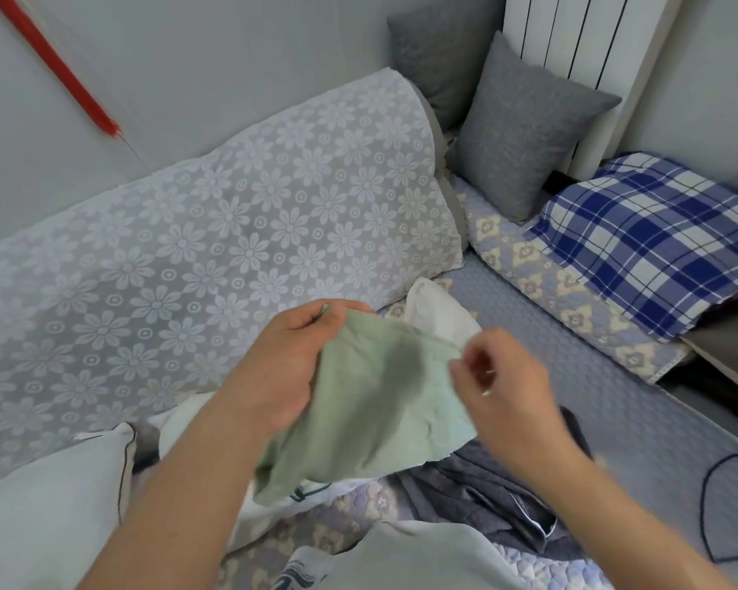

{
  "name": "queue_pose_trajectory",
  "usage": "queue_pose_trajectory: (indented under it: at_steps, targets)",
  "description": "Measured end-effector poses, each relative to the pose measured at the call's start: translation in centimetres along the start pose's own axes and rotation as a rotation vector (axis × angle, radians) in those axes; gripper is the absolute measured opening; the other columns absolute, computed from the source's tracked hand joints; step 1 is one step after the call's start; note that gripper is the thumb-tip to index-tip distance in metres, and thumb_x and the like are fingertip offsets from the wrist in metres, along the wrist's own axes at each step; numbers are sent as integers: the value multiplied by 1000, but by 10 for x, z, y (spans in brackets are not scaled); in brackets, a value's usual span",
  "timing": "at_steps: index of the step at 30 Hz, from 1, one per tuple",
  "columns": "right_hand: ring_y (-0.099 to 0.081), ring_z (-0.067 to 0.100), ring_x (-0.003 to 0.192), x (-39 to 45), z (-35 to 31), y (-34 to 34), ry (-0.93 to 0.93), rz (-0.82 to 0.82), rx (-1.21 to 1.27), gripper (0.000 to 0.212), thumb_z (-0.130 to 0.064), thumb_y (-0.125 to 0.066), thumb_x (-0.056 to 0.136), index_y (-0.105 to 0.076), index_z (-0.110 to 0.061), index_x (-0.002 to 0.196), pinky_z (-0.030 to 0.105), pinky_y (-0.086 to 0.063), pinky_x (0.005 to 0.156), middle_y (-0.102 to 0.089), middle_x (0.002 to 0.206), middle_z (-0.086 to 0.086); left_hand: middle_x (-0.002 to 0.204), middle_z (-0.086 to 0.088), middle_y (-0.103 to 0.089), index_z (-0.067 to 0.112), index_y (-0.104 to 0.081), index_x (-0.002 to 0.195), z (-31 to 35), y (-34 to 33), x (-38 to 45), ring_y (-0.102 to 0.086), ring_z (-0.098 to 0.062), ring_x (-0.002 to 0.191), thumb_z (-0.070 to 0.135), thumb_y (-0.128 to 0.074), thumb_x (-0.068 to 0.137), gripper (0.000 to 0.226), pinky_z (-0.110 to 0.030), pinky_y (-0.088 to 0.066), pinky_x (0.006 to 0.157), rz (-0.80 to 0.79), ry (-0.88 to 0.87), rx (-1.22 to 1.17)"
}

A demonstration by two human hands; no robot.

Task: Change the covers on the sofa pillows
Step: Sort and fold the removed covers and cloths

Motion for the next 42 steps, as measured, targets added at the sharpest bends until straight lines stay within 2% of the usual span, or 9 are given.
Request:
queue_pose_trajectory:
  at_steps: [3,7,14,19,21,25,30,34,42]
  targets:
    - [-57,14,77,-9,-41,-42,-71,-236,220,18,-39,-65,85,-51,-30,91,36,-52,69,-57,84,-6,106,-23,-73,4,-72,115,-21,-29,2,-70,-27,90,14,-51,103,26,-35,-61,76,16,168,-147]
    - [-54,8,76,0,-37,-52,-182,-275,255,21,-29,-67,89,-49,-28,99,27,-49,71,-56,90,-4,120,-30,-65,-3,-70,115,-33,-49,0,-67,-28,97,11,-57,99,25,-37,-56,88,26,166,-86]
    - [-67,24,96,4,-21,-51,-263,-401,441,34,-17,-63,78,-58,-33,107,51,-53,93,-65,97,-2,95,-19,-72,-4,-71,110,-28,-46,-2,-70,-28,85,0,-61,95,18,-40,-55,80,-17,66,-48]
    - [-54,6,111,25,-17,-20,-25,-287,142,59,-13,-76,81,-48,-34,129,18,-44,97,-52,117,-14,105,5,-76,22,-75,116,-10,-38,-4,-70,-12,104,1,-68,92,32,-30,-54,98,-262,-221,556]
    - [-48,-4,120,36,-20,-14,48,-470,44,77,-23,-79,81,-39,-38,145,16,-39,103,-52,126,-17,99,5,-73,28,-71,116,0,-42,-10,-69,-10,98,4,-72,89,36,-27,-55,93,-370,-296,654]
    - [-57,14,81,45,-21,-11,72,-653,169,9,-30,-69,87,-70,-22,90,42,-46,75,-62,87,1,101,10,-66,34,-54,105,-5,-27,-19,-66,-11,92,17,-81,82,39,-28,-55,80,-230,-361,483]
    - [-61,17,95,54,-10,17,-41,-474,542,31,-35,-77,84,-70,-6,93,31,-51,81,-60,104,3,110,25,-48,48,-44,106,-75,38,-12,-56,1,99,53,-78,76,46,-34,-52,86,-167,-229,1057]
    - [-70,21,82,51,0,20,-185,-462,591,26,-42,-71,84,-70,-19,97,32,-59,71,-72,90,4,102,17,-52,38,-62,100,-130,36,8,-60,-1,89,60,-69,80,30,-39,-53,85,-253,-117,1050]
    - [-61,26,79,66,86,82,-276,-325,-344,11,-19,-61,98,-59,-16,87,32,-45,63,-62,84,1,100,17,-51,28,-67,106,-126,25,63,-55,-9,99,57,-40,99,41,-35,-49,84,-336,-305,1372]
Point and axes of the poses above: each hand's wrist, its own x-axis towards the middle knuckle, its own y-axis out of the back of the hand, z = x × y, the point moved 5 cm from there along x, towards the middle knuckle
